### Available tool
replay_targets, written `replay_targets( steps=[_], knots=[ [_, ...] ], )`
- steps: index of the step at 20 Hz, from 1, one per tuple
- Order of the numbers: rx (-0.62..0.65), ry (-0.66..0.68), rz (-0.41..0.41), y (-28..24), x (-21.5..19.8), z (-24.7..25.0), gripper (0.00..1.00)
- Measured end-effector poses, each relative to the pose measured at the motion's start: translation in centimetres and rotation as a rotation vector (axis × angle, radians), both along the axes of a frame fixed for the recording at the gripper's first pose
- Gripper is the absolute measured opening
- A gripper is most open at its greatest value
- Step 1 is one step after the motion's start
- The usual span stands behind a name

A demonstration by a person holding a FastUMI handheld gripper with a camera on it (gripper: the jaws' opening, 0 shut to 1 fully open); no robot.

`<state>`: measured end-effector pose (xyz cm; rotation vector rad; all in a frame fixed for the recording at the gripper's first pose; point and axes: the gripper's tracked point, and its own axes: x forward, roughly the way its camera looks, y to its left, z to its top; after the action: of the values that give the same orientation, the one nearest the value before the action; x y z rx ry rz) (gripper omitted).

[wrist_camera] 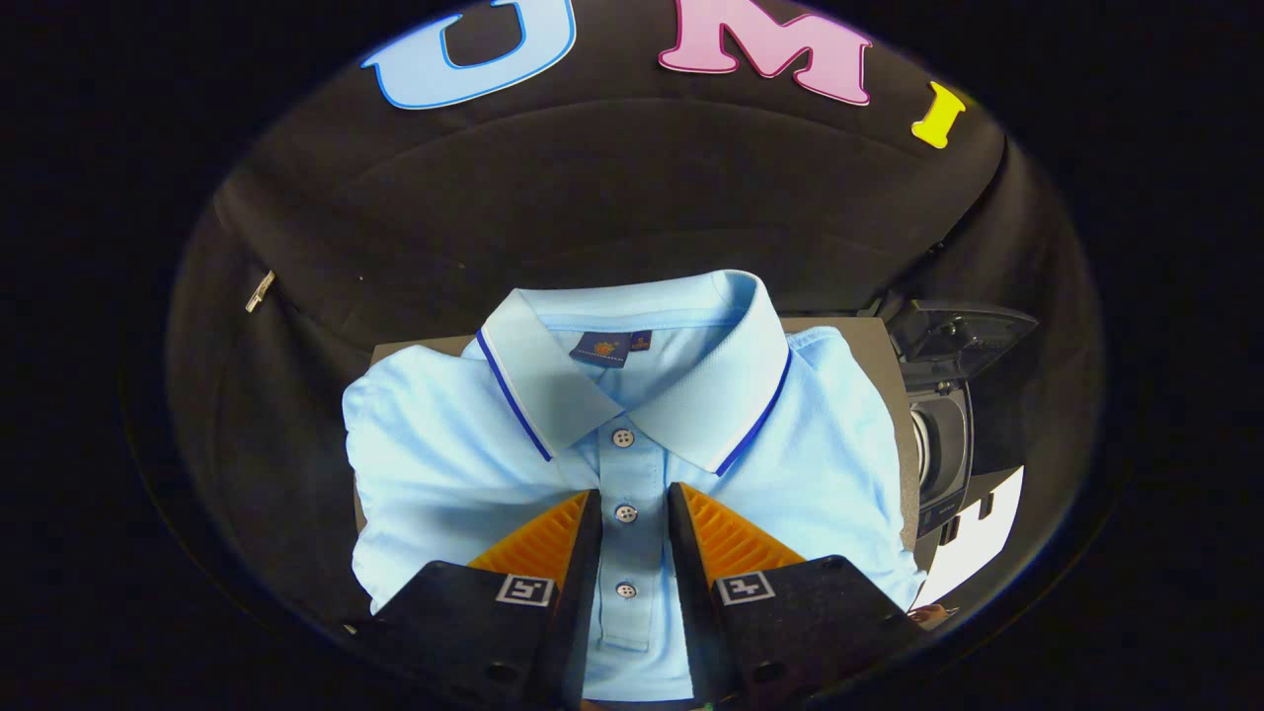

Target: Put the clothes into the washing machine and then close the washing machine lid.

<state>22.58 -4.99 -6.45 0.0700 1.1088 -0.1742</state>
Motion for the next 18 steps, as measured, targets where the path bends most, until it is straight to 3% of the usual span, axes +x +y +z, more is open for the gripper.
replay_targets(
  steps=[2, 4, 7, 9, 14, 18],
  knots=[
    [0.016, -0.020, 0.006, -0.20, -0.04, 0.15, 0.14],
    [0.037, -0.052, -0.010, -0.21, -0.12, 0.17, 0.14],
    [0.006, -0.121, 0.035, -0.09, 0.07, 0.40, 0.14],
    [-0.004, -0.172, 0.043, -0.21, -0.25, 0.73, 0.05],
    [0.028, -0.221, 0.025, -0.27, -0.27, 0.52, 0.06],
    [-0.040, -0.312, 0.078, -0.07, -0.25, 0.99, 0.05]
  ],
)
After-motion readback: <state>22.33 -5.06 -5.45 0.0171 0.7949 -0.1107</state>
